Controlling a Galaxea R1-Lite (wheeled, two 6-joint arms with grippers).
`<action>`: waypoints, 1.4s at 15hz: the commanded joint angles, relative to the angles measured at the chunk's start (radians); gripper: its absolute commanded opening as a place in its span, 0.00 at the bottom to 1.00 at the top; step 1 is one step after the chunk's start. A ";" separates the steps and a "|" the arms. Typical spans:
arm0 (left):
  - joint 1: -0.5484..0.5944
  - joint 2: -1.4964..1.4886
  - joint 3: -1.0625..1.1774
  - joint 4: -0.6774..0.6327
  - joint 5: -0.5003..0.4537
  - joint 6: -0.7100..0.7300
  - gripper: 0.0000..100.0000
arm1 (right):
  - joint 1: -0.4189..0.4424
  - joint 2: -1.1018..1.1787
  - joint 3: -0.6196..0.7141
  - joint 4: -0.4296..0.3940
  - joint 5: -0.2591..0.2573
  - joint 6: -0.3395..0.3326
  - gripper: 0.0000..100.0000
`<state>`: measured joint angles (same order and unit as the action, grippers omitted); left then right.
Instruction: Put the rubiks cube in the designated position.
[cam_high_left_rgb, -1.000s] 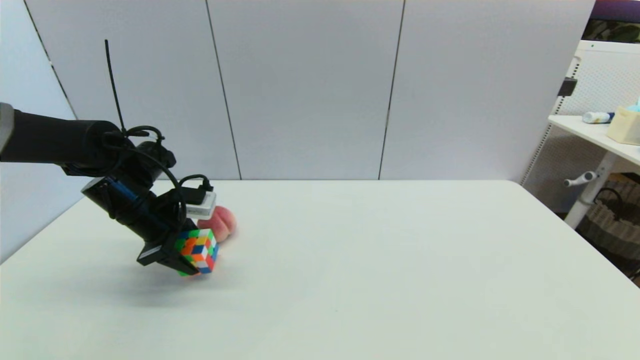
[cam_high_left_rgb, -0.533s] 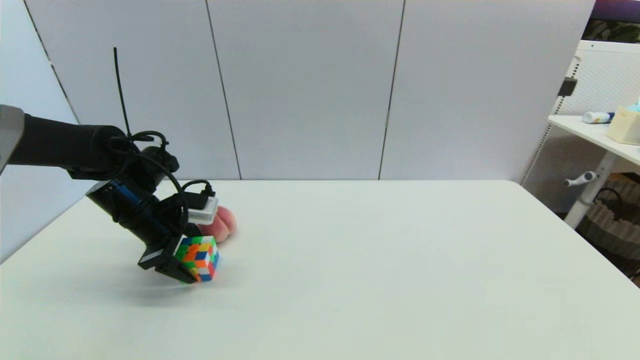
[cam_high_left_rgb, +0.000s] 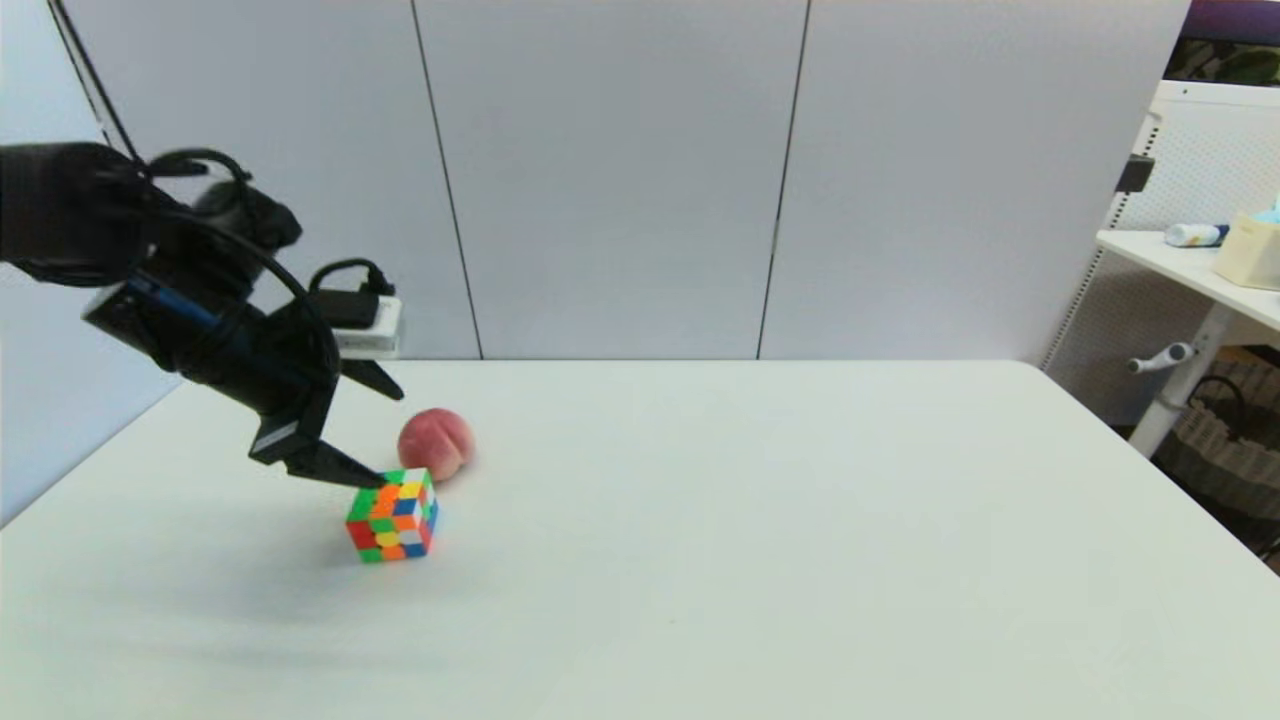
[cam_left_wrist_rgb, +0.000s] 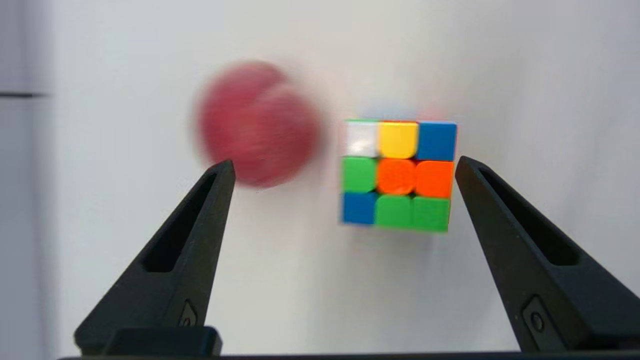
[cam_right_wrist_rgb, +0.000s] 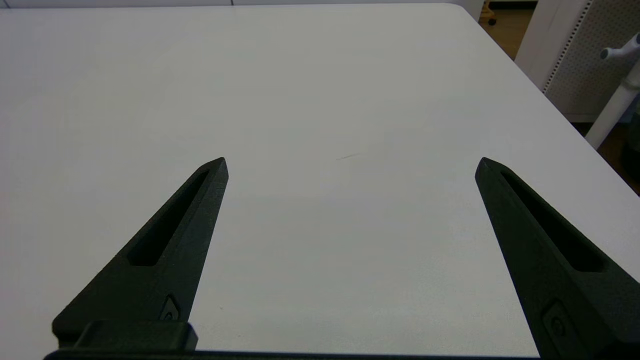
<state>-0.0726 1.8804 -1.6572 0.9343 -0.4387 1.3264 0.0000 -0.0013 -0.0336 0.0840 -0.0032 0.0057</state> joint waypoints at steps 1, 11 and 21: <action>0.002 -0.250 -0.119 -0.072 0.048 -0.369 1.00 | 0.000 0.001 0.000 0.000 0.000 0.000 1.00; 0.002 -0.847 0.840 -1.025 0.492 -1.124 1.00 | 0.000 0.001 0.000 0.000 0.000 0.000 1.00; 0.014 -1.615 1.617 -1.101 0.491 -1.153 1.00 | 0.000 0.001 0.000 0.000 0.000 0.000 1.00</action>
<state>-0.0691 0.5579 -0.2134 -0.2006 0.0509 0.1817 0.0000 -0.0013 -0.0336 0.0840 -0.0032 0.0057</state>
